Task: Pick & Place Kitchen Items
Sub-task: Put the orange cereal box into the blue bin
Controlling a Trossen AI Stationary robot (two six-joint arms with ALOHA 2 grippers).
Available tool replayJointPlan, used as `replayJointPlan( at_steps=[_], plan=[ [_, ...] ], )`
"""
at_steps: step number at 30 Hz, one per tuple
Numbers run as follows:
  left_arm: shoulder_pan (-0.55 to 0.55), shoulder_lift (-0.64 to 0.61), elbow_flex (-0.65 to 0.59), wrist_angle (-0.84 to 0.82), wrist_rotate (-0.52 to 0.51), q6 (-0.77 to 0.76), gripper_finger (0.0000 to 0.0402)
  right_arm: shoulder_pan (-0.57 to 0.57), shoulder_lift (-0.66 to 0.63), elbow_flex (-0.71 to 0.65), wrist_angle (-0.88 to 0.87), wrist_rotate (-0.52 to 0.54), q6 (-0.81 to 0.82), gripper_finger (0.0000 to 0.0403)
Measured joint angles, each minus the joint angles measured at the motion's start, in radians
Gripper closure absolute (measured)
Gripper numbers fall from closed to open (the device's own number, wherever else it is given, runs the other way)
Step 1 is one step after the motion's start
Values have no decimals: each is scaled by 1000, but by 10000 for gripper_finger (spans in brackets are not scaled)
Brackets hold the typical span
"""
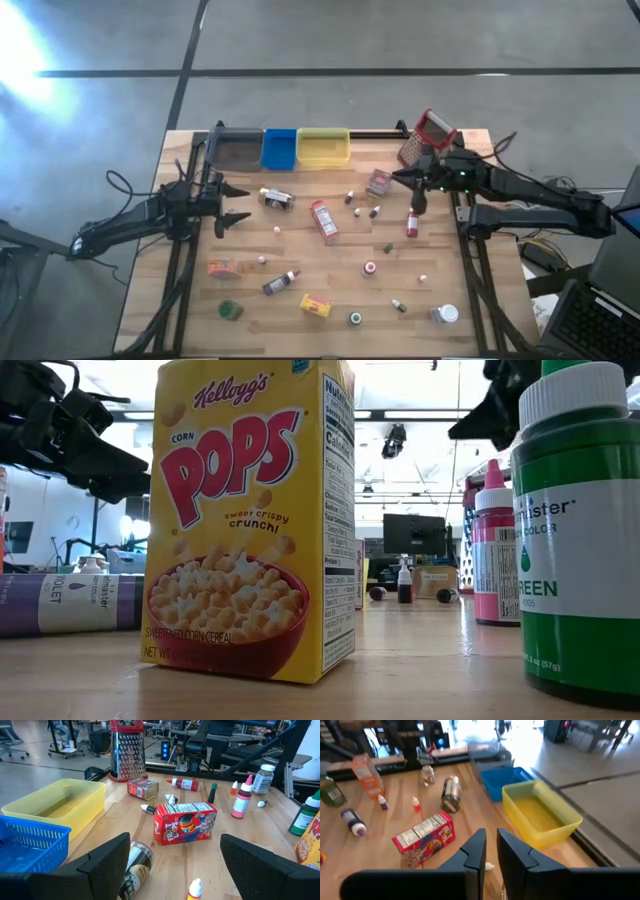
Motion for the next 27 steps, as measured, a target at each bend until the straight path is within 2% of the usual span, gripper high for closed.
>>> replayJointPlan(
  at_steps=[10, 27],
  plan=[
    [0, 0, 0, 0, 0, 0, 85, 0, -110, 0, -2, 0, 4, 391],
    [0, 0, 0, 0, 0, 0, 85, 0, -64, 0, -3, 0, 4, 394]
  ],
)
